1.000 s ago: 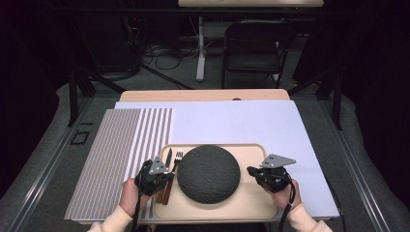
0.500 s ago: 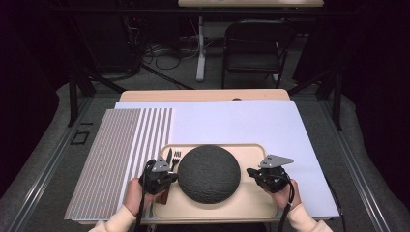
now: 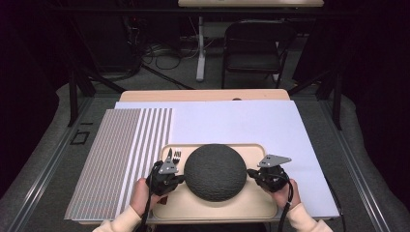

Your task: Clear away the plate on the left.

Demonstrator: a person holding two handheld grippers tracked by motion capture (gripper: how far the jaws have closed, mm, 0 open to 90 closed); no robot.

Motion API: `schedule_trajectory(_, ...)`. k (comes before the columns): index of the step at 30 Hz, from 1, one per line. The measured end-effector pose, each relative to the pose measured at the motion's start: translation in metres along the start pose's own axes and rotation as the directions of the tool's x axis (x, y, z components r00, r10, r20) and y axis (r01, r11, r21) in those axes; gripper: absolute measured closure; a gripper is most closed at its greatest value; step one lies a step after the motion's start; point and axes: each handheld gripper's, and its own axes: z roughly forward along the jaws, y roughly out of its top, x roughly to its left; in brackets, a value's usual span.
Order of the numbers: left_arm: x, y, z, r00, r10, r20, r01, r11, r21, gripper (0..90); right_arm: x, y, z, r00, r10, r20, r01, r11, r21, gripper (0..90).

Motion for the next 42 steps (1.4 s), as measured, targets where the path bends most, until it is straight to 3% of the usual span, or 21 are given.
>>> schedule_trajectory(5,0.001,0.000,0.000,0.9999,0.003,0.011,-0.003,0.9999,-0.015,89.4,-0.001,-0.001,0.002,1.0000,-0.002,-0.001,0.002,1.000,0.011,90.0)
schedule_trajectory(9,0.001,-0.001,-0.007,0.9999,-0.002,0.012,0.003,0.9993,-0.038,80.1,-0.002,-0.002,0.000,1.0000,0.003,0.003,-0.003,1.000,0.003,90.0)
schedule_trajectory(12,0.002,-0.003,-0.018,0.9999,0.004,-0.016,-0.006,0.9974,-0.071,69.8,-0.004,-0.002,-0.003,1.0000,0.002,0.009,-0.002,1.000,-0.015,87.7)
schedule_trajectory(15,0.007,-0.005,-0.029,0.9989,-0.001,-0.048,-0.004,0.9946,-0.104,55.4,-0.005,-0.003,-0.007,1.0000,0.006,0.008,-0.005,0.999,-0.037,78.5)
schedule_trajectory(17,0.010,-0.007,-0.035,0.9980,-0.009,-0.063,0.001,0.9929,-0.119,47.2,-0.006,-0.003,-0.010,0.9999,0.008,0.009,-0.007,0.999,-0.046,65.9)
schedule_trajectory(19,0.012,-0.008,-0.040,0.9956,-0.014,-0.092,0.002,0.9911,-0.133,41.9,-0.005,-0.003,-0.010,0.9999,0.011,0.008,-0.011,0.999,-0.049,50.1)
schedule_trajectory(22,0.017,-0.010,-0.047,0.9932,-0.027,-0.113,0.011,0.9892,-0.146,35.0,-0.005,-0.003,-0.011,0.9999,0.013,0.003,-0.012,0.999,-0.051,35.0)
schedule_trajectory(27,0.022,-0.014,-0.057,0.9890,-0.026,-0.146,0.002,0.9871,-0.160,22.4,-0.004,-0.003,-0.016,0.9999,0.005,-0.010,-0.006,0.997,-0.073,17.7)
schedule_trajectory(36,0.031,-0.025,-0.070,0.9826,-0.035,-0.183,0.005,0.9865,-0.164,8.6,-0.004,-0.005,-0.027,0.9995,-0.012,-0.028,0.009,0.992,-0.126,3.8)
schedule_trajectory(42,0.035,-0.033,-0.075,0.9791,-0.046,-0.198,0.012,0.9858,-0.168,3.8,-0.003,-0.006,-0.032,0.9990,-0.026,-0.037,0.020,0.989,-0.146,0.9)
